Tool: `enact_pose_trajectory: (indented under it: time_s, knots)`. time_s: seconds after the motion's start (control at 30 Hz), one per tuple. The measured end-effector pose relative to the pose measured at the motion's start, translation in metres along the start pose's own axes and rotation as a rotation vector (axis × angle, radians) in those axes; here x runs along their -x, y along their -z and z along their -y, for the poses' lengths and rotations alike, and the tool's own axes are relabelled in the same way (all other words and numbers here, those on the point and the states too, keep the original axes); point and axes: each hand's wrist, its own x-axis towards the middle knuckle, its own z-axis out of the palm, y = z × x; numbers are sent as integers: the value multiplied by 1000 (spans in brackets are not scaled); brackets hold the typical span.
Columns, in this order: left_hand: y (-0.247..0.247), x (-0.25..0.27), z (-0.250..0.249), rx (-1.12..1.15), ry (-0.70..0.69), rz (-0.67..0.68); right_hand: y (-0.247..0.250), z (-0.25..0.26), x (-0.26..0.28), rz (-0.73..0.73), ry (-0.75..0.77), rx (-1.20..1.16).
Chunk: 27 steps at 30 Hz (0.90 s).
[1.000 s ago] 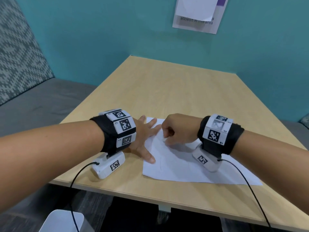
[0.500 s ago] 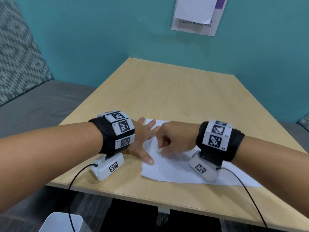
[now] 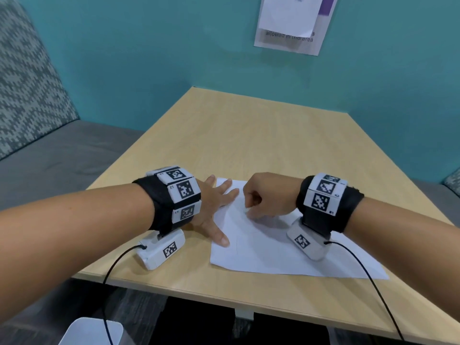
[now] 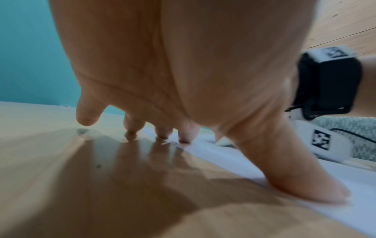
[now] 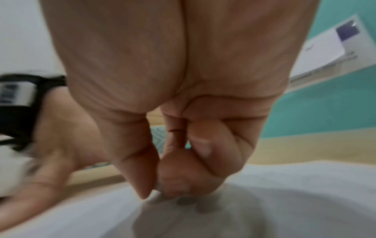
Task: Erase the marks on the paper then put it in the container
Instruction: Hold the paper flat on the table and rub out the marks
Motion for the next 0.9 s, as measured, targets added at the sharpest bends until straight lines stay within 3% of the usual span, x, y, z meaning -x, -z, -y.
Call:
enact_pose_trajectory:
  time_s: [0.1, 0.23, 0.37, 0.6, 0.77, 0.9]
  knots:
    - [0, -1, 1, 5, 0, 6, -3, 5, 1, 50, 31, 1]
    - [2, 2, -1, -11, 10, 1, 7, -15, -2, -31, -52, -31]
    - [17, 5, -13, -84, 12, -12, 2, -13, -2, -47, -42, -3]
    - [13, -10, -19, 79, -81, -37, 3, -10, 2, -72, -18, 32]
    - [12, -6, -21, 145, -95, -34, -11, 11, 15, 96, 116, -12]
    - [11, -9, -19, 80, -82, -21, 7, -9, 4, -19, 2, 12]
